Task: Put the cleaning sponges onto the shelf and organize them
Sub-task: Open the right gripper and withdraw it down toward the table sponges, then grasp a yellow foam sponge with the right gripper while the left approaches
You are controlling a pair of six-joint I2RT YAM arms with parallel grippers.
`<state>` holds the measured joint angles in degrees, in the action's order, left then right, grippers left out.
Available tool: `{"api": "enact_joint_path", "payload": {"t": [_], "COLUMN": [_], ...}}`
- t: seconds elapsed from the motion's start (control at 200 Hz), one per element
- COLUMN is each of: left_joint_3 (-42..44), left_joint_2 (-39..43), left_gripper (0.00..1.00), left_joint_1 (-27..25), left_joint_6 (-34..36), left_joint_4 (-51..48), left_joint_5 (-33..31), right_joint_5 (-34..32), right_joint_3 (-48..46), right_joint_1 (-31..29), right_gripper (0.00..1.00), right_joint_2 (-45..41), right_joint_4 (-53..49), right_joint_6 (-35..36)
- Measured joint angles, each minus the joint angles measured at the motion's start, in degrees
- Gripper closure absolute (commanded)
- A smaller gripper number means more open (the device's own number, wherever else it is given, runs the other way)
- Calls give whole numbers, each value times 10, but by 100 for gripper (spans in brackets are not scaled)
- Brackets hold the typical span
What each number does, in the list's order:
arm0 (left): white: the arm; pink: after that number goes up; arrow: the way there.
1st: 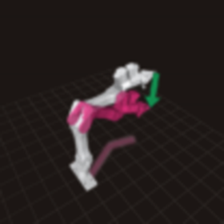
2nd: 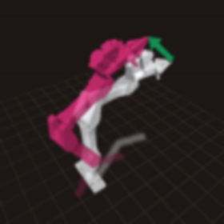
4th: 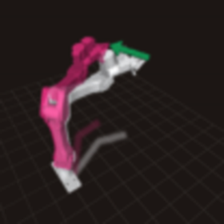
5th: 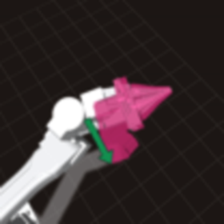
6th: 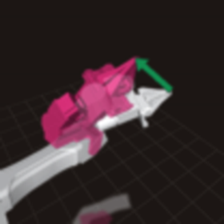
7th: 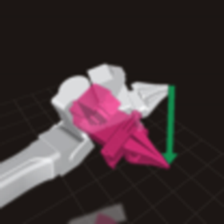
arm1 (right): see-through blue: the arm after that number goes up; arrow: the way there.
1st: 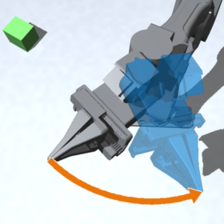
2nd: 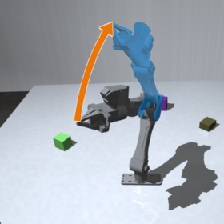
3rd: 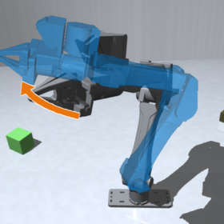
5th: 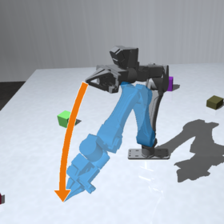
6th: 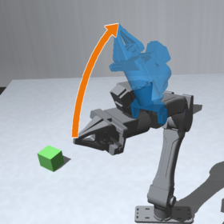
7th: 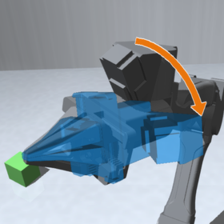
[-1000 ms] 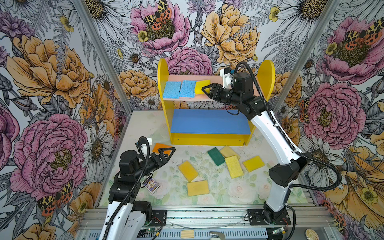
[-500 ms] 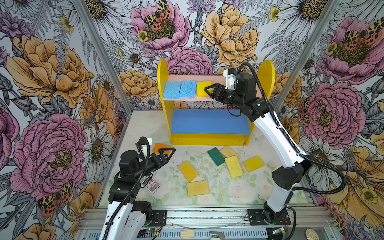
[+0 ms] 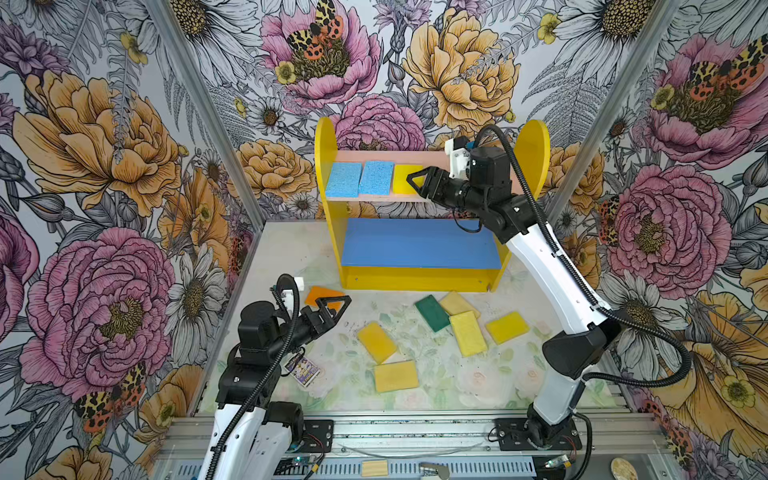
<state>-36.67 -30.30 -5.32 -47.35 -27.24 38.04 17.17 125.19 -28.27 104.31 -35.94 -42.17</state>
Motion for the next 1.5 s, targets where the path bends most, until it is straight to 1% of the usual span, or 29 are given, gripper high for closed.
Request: {"api": "enact_joint_path", "payload": {"t": [0.27, 0.37, 0.55, 0.675, 0.775, 0.875, 0.975, 1.075, 1.155, 1.231, 1.276, 1.346, 1.431, 1.501], "left_joint_3": [0, 0, 0, 0, 4, 17, 35, 60, 86, 117, 141, 178, 216, 229], "left_joint_2": [3, 3, 3, 2, 0, 0, -2, -15, -34, -52, -63, -81, -102, -122], "left_gripper": [1, 1, 1, 1, 1, 1, 1, 1, 1, 4, 7, 15, 21, 27], "left_joint_1": [0, 0, 0, 0, -2, -15, -45, -97, -150, -181, -187, -188, -188, -188], "left_joint_6": [0, 0, 3, 5, 5, 4, 3, -4, -16, -33, -44, -69, -97, -112], "left_joint_4": [0, -2, -14, -19, -20, -21, -23, -24, -24, -17, -5, 23, 61, 88], "left_joint_5": [0, 0, 0, 0, 0, -2, -17, -54, -96, -125, -136, -148, -158, -162], "right_joint_5": [4, -9, -51, -49, -40, -37, -37, -37, -39, -36, -32, -14, 7, 21], "right_joint_3": [5, -5, -52, -92, -169, -287, -425, -551, -629, -680, -702, -723, -727, -726], "right_joint_1": [0, -1, 1, 1, 1, -3, -9, -22, -45, -70, -84, -101, -116, -123], "right_gripper": [34, 34, 34, 33, 33, 34, 33, 34, 34, 34, 34, 35, 35, 35], "right_joint_2": [4, -4, -59, -115, -186, -273, -351, -393, -389, -371, -356, -324, -282, -252], "right_joint_4": [-1, -1, -22, -29, -20, -17, -16, -20, -24, -21, -15, 10, 41, 70], "right_joint_6": [-2, 2, 24, 33, 33, 30, 18, 2, -5, -9, -9, -12, -14, -15]}}
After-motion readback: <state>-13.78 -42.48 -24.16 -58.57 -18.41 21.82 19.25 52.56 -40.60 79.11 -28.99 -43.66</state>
